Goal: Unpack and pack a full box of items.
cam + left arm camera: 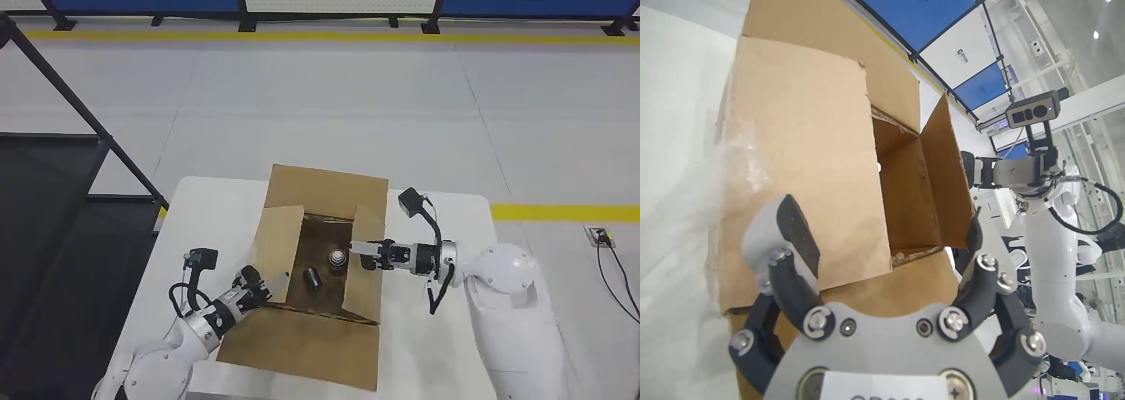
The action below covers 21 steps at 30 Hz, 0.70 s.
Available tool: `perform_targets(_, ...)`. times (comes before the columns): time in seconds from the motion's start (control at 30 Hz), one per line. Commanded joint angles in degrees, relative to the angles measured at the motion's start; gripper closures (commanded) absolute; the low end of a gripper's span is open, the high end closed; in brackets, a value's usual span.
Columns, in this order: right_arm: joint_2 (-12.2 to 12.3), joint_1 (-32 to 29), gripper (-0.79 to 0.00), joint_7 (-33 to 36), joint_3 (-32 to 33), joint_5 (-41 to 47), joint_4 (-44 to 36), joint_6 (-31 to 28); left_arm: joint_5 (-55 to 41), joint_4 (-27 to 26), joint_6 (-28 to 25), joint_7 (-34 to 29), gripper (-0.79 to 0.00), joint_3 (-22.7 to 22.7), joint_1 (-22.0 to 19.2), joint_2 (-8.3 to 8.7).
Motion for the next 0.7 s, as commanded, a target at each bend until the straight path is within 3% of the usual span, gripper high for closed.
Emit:
perform_targets(0.0,-0.01,-0.18,-0.785,-0.43,-0.07,0.11,0.04,0.06,0.12,0.13,-0.03,0.38,-0.785,0.16,0.03,-0.01)
perform_targets(0.67,0.03,5.31,-0.785,-12.99,-14.04,-5.79,9.02,3.31,-1.28,5.58,5.31,2.61,-0.785,5.22,-4.33,-0.39)
